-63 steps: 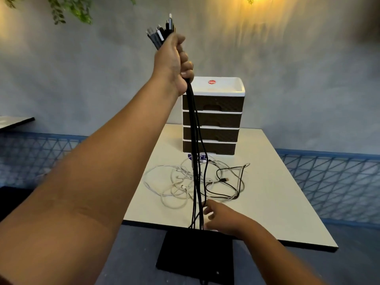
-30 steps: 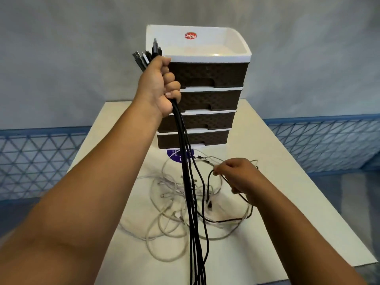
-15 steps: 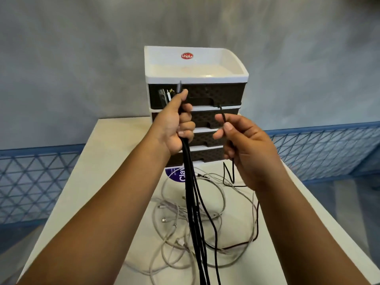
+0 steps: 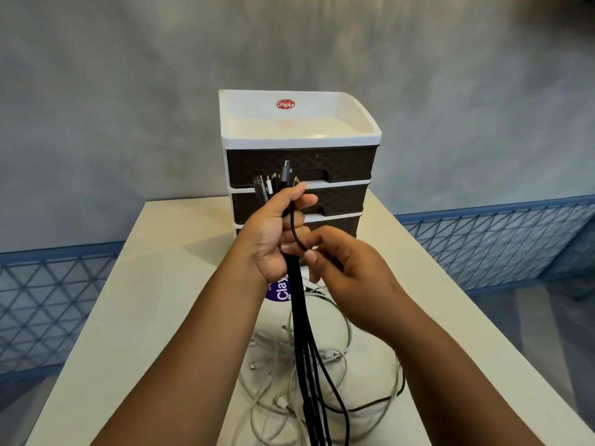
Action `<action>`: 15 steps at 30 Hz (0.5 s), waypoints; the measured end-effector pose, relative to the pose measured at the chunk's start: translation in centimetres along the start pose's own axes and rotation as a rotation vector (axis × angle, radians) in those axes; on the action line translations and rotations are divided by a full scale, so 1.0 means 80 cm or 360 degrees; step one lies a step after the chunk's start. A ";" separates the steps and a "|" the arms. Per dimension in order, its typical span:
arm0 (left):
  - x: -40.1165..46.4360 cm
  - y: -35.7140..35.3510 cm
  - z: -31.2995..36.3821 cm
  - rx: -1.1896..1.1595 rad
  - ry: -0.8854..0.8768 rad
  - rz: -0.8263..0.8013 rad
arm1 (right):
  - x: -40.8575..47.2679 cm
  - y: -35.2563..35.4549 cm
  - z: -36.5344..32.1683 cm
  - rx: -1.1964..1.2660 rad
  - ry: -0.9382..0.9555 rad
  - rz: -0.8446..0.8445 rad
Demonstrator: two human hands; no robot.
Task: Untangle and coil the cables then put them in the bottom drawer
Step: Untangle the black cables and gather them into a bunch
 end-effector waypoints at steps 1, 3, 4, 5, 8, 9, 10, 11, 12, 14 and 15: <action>0.000 0.001 0.001 -0.0042 -0.0019 -0.0019 | -0.004 0.000 0.002 -0.0062 0.0012 0.0024; -0.002 -0.001 0.000 -0.0076 -0.0051 -0.0066 | -0.011 -0.002 0.007 -0.0079 0.0023 0.0083; -0.003 -0.002 -0.001 -0.0071 -0.0070 -0.0081 | -0.014 -0.002 0.009 -0.0063 0.0030 0.0116; -0.004 -0.003 -0.002 -0.0055 -0.0089 -0.0087 | -0.016 -0.001 0.012 -0.0055 0.0037 0.0152; -0.005 -0.004 -0.006 0.0009 -0.0135 -0.0082 | -0.020 -0.001 0.021 -0.0067 -0.0003 0.0207; -0.006 -0.005 -0.006 0.0011 -0.0144 -0.0089 | -0.021 -0.003 0.023 -0.0064 -0.0010 0.0201; -0.006 -0.006 -0.007 -0.0004 -0.0150 -0.0094 | -0.022 -0.005 0.024 -0.0061 -0.0005 0.0194; -0.006 -0.007 -0.007 -0.0026 -0.0159 -0.0092 | -0.024 -0.007 0.023 -0.0055 0.0005 0.0192; -0.006 -0.007 -0.007 -0.0047 -0.0174 -0.0081 | -0.027 -0.010 0.023 -0.0028 0.0001 0.0200; -0.006 -0.007 -0.006 -0.0083 -0.0218 -0.0068 | -0.036 -0.014 0.032 0.0061 -0.0055 0.0216; -0.007 -0.007 -0.004 -0.0107 -0.0244 -0.0072 | -0.042 -0.015 0.042 0.0078 -0.0097 0.0203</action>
Point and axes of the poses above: each hand's wrist, its own x-axis towards the middle knuckle, its own y-axis out of the back of the hand, z = x × y, the point moved 10 cm from there along x, towards the middle knuckle, and after that the axes turned 7 degrees about y, right-handed, at the moved point
